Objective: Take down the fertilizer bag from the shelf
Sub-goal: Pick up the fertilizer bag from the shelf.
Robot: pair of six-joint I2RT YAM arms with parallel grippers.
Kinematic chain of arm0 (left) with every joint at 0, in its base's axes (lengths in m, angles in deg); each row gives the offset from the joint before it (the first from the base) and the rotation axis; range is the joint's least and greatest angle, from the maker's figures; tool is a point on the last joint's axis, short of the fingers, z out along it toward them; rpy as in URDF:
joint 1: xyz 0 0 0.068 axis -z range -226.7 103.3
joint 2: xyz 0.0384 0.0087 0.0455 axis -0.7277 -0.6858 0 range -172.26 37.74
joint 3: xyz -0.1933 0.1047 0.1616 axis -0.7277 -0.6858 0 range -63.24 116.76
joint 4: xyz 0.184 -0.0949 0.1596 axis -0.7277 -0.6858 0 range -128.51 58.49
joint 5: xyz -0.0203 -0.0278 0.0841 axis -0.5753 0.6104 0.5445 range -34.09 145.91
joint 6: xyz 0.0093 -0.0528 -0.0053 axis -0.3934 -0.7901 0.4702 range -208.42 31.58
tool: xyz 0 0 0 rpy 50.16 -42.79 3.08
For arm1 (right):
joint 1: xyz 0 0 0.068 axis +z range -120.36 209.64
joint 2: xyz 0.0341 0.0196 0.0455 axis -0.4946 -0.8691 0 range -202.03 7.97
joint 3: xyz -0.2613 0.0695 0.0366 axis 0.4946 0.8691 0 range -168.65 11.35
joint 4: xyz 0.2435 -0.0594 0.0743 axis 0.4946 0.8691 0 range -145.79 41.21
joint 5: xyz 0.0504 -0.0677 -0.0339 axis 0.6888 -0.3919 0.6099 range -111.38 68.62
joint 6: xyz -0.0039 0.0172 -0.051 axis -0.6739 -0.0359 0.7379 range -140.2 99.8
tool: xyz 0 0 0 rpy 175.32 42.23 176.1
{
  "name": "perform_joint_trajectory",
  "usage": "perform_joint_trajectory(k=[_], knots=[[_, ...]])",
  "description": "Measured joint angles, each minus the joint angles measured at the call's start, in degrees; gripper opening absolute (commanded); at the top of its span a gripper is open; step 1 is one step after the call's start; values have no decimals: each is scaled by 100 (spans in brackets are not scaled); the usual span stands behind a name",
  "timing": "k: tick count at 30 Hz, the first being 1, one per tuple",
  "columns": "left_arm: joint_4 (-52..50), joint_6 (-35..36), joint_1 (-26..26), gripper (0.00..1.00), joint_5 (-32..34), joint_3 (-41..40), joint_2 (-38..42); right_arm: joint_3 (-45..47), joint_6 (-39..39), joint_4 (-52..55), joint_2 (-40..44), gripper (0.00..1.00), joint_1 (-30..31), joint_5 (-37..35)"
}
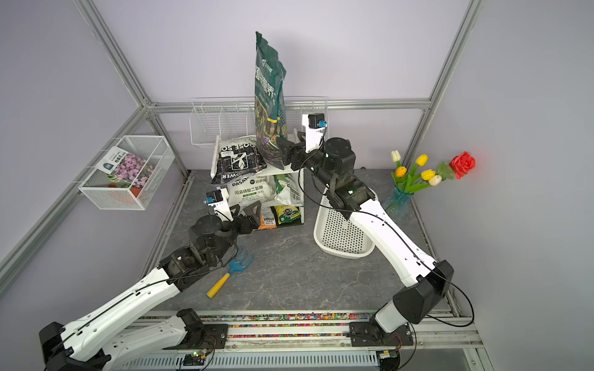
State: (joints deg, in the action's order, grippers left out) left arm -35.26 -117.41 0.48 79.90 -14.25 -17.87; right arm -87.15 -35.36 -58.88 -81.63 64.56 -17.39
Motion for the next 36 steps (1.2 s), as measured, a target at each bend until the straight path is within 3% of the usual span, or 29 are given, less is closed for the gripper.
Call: perform_joint_trajectory(k=[9,14,20,24,36], knots=[[17,181,0,92,-2,-146,15,-1471,101,-389,-1047,76,136,-173],[20,275,0,93,59,-350,212,-1731,122,-592,-1320,68,188,-474],[39,385,0,93,144,-437,424,-1987,149,-844,-1633,45,216,-787],[35,426,0,93,168,-437,439,-2151,133,-852,-1757,0,223,-890],[46,557,0,94,168,-437,267,-2157,90,-754,-1690,0,214,-796]])
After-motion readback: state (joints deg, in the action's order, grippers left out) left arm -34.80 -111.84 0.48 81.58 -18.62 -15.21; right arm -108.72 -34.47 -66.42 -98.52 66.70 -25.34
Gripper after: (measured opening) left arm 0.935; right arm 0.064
